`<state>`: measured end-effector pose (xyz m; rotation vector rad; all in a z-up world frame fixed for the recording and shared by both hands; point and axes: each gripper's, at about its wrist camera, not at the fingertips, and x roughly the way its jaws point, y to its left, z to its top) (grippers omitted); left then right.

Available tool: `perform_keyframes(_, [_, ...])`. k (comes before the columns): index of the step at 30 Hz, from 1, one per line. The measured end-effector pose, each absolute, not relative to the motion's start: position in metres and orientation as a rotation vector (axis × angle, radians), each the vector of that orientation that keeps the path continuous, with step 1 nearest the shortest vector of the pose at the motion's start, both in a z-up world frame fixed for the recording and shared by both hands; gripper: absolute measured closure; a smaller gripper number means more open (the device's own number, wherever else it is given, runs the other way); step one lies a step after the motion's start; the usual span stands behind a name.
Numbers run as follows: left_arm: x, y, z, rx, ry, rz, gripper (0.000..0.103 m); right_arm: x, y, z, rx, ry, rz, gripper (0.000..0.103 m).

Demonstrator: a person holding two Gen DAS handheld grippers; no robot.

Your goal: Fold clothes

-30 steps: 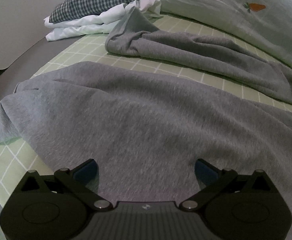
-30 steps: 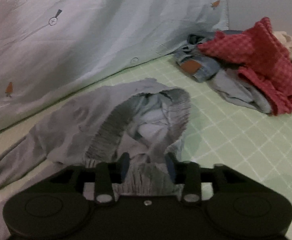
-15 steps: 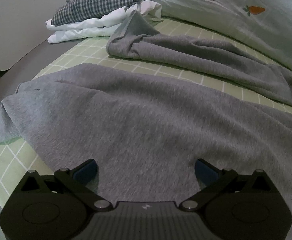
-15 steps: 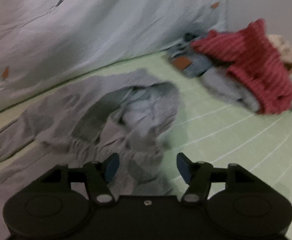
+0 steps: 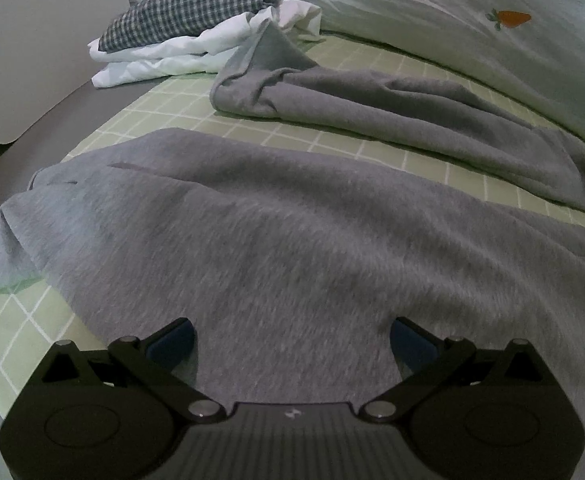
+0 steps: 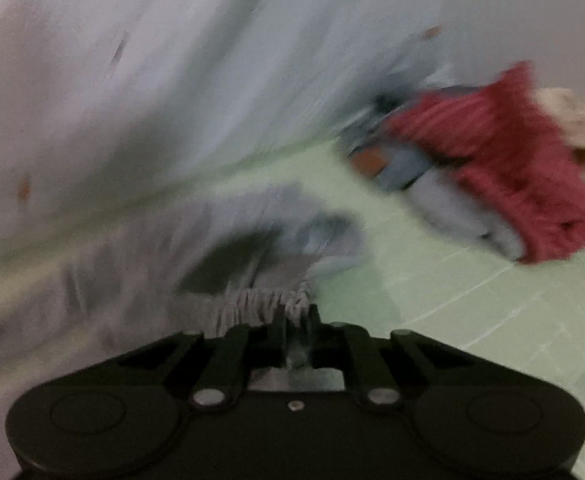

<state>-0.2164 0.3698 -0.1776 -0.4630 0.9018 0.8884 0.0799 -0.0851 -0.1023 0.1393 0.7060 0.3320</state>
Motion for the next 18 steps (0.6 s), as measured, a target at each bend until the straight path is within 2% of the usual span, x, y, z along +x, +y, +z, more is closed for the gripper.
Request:
perform_keyframes(4, [-0.216,0.370,-0.178,-0.466,0.906,0.888,0.000,0.098,-0.167,-0.093,0.464,0.680,0.128,0.095])
perform_keyframes(9, [-0.216,0.370,-0.178,-0.468,0.908,0.891,0.000,0.116,-0.226,-0.139,0.508,0.808,-0.114,0.095])
perform_keyframes(15, [-0.225,0.369,-0.174,-0.488,0.939,0.820,0.000,0.098,-0.222,-0.155,0.458,0.818,-0.128,0.095])
perform_keyframes(18, [-0.250,0.371,-0.167,-0.613,0.852,0.818,0.001,0.097,-0.223,-0.169,0.461,0.879,-0.159,0.094])
